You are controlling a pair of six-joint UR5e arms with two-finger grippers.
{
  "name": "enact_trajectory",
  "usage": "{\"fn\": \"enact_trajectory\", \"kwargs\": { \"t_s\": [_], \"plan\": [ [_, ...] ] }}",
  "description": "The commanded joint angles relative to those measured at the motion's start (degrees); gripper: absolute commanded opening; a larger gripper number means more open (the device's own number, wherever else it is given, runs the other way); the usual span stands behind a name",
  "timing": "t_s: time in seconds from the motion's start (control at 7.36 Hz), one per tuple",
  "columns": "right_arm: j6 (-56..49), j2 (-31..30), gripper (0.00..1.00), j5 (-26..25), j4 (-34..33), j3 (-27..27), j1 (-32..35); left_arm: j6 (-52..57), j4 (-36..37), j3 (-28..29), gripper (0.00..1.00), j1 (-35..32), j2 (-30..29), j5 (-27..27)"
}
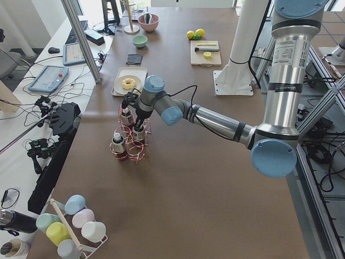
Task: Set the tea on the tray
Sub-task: 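Lower the left gripper onto a tea bottle in the copper rack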
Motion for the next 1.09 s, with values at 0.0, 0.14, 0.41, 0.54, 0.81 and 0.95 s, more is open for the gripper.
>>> {"fn": "enact_trajectory", "kwargs": {
  "t_s": [0.0,0.14,0.41,0.54,0.81,0.95],
  "plan": [
    [0.00,-0.09,1.00,0.26,0.01,0.72,-0.03,0.47,0.62,-1.74,0.00,-6.24,-0.33,-7.98],
    [0.00,-0.17,1.00,0.35,-0.08,0.90,-0.03,0.56,1.32,-3.14,0.00,-9.75,-0.50,-11.77],
    [0.00,-0.09,1.00,0.35,-0.08,0.90,-0.11,3.78,13.64,-9.61,0.00,-15.13,-2.60,-16.19],
    [0.00,-0.17,1.00,0.35,-0.08,0.90,-0.20,6.69,23.81,-14.18,0.00,-16.28,-5.14,-16.20],
    [-0.09,-0.09,1.00,0.61,-0.08,0.99,-0.64,5.93,38.27,-21.84,0.00,-15.34,-10.33,-15.42],
    [-0.09,0.00,1.00,0.61,-0.08,0.99,-1.25,4.71,43.99,-23.61,0.00,-13.32,-14.09,-15.33]
  ]
}}
